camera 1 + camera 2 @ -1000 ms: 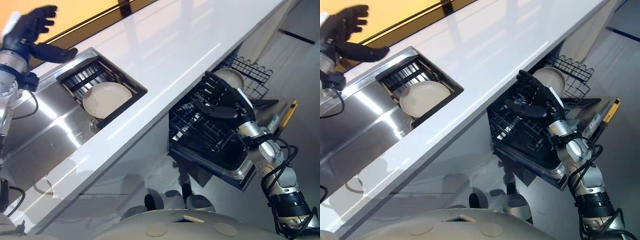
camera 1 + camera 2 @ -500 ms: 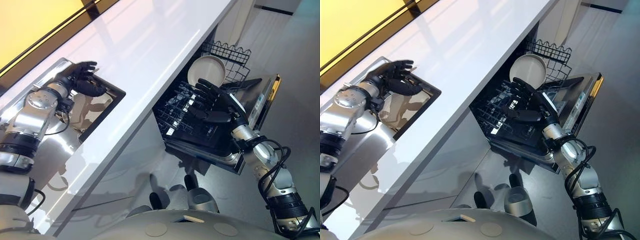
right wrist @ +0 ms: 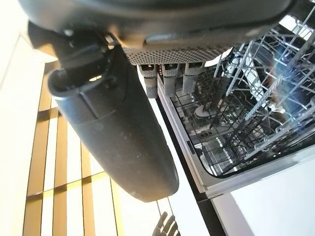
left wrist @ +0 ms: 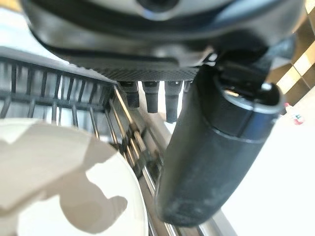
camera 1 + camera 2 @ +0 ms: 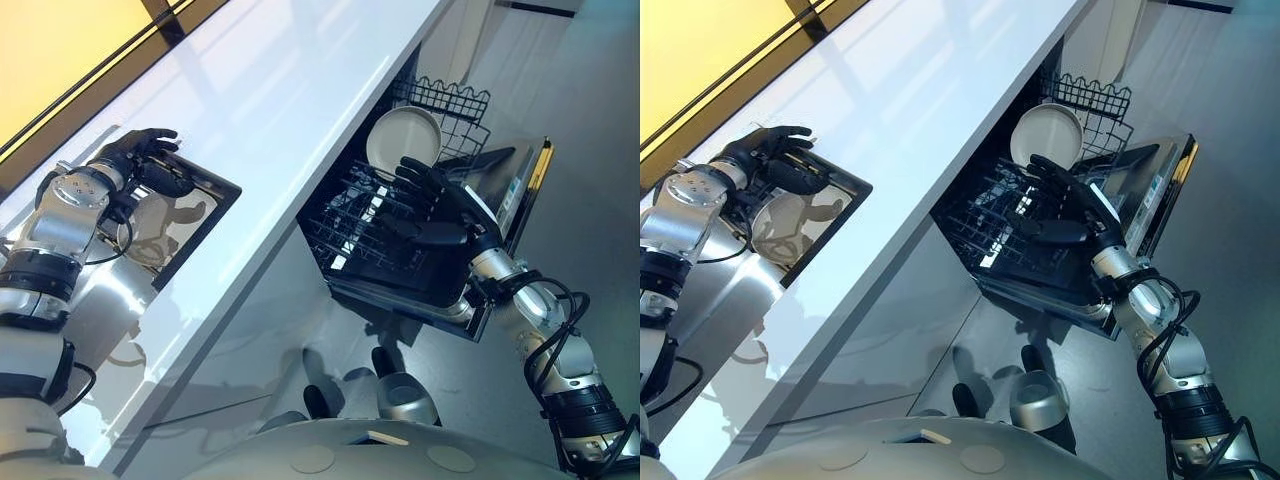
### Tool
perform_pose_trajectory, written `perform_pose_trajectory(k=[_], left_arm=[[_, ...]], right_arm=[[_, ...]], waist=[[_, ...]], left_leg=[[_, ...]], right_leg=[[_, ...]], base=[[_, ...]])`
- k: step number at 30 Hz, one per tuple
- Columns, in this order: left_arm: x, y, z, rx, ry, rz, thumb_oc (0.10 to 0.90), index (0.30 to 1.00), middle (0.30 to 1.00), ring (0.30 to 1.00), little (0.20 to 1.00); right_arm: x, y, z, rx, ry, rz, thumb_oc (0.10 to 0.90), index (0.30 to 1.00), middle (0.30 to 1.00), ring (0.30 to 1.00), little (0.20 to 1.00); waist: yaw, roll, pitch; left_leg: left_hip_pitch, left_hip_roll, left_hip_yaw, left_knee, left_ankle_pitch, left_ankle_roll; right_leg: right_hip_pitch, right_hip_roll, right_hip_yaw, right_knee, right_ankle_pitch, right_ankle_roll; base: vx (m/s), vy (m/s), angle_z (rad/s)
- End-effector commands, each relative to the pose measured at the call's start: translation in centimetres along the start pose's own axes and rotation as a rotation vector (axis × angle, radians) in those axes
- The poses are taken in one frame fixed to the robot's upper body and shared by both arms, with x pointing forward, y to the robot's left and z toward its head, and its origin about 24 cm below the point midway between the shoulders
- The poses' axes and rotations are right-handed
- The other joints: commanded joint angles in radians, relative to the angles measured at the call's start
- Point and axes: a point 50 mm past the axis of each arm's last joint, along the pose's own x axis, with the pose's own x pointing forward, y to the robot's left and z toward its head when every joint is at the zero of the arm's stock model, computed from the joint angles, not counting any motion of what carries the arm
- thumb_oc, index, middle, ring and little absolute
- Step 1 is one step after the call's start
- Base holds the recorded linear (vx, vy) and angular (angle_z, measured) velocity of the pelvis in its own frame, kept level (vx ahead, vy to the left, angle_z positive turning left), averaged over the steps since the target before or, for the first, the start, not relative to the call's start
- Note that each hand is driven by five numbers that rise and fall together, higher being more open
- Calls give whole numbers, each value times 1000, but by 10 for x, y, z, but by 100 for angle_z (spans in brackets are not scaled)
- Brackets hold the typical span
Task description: Pick up plates and place into dishwasher.
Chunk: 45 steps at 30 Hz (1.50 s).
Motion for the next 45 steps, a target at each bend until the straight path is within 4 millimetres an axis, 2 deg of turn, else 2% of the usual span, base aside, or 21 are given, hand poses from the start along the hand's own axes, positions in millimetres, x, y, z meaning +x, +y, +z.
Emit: perform_pose_trajectory(k=[1,9,16,22,29,36,42,44,45], left_arm=[[-15,79,4,129,67,366,800,900,900,900,900],[-24,99,10,101,0,515,800,900,900,900,900],[-25,93,0,91,30,480,800,900,900,900,900],[-19,78,-7,46,63,354,800,900,900,900,900],[-11,60,3,7,3,265,800,900,900,900,900],[-2,44,5,16,54,139,800,900,900,900,900],[-2,13,1,-126,47,-185,800,900,900,900,900],[-4,-12,8,-235,-1,-361,800,900,900,900,900],[-5,-17,9,-240,-9,-391,800,900,900,900,900]], right_arm=[[9,10,59,-86,-290,79,800,900,900,900,900],[8,8,53,-78,-284,57,800,900,900,900,900],[8,8,53,-70,-284,40,800,900,900,900,900],[10,8,51,-66,-274,38,800,900,900,900,900],[11,8,52,-76,-264,45,800,900,900,900,900],[16,7,60,-99,-283,53,800,900,900,900,900],[13,2,64,-106,-297,43,800,900,900,900,900],[12,1,64,-107,-300,38,800,900,900,900,900],[12,1,63,-107,-299,37,800,900,900,900,900]], waist=[[21,-31,-27],[35,-41,-26],[51,-49,-22],[54,-51,-19],[46,-54,-4],[33,-60,34],[30,-65,62],[30,-64,74],[30,-63,76]], left_leg=[[-14,-72,-10,30,-36,43],[-20,-73,-26,27,-34,42],[-21,-72,-41,23,-30,43],[-20,-72,-46,19,-27,44],[-26,-71,-44,19,-23,44],[-52,-70,-41,24,-18,47],[-62,-68,-37,26,-13,49],[-62,-67,-34,23,-11,50],[-62,-67,-33,23,-11,50]], right_leg=[[5,9,-30,82,-59,40],[6,7,-36,77,-58,39],[9,8,-46,76,-59,37],[12,8,-47,75,-58,38],[4,10,-41,83,-57,38],[-25,15,-19,91,-53,37],[-35,17,-8,88,-43,41],[-37,16,-8,85,-38,42],[-37,16,-8,84,-37,42]], base=[[-31,23,-3],[-9,1,1],[-7,-4,1],[-2,9,2],[7,34,2],[-35,25,-2],[-18,2,-3],[0,0,0],[0,0,0]])
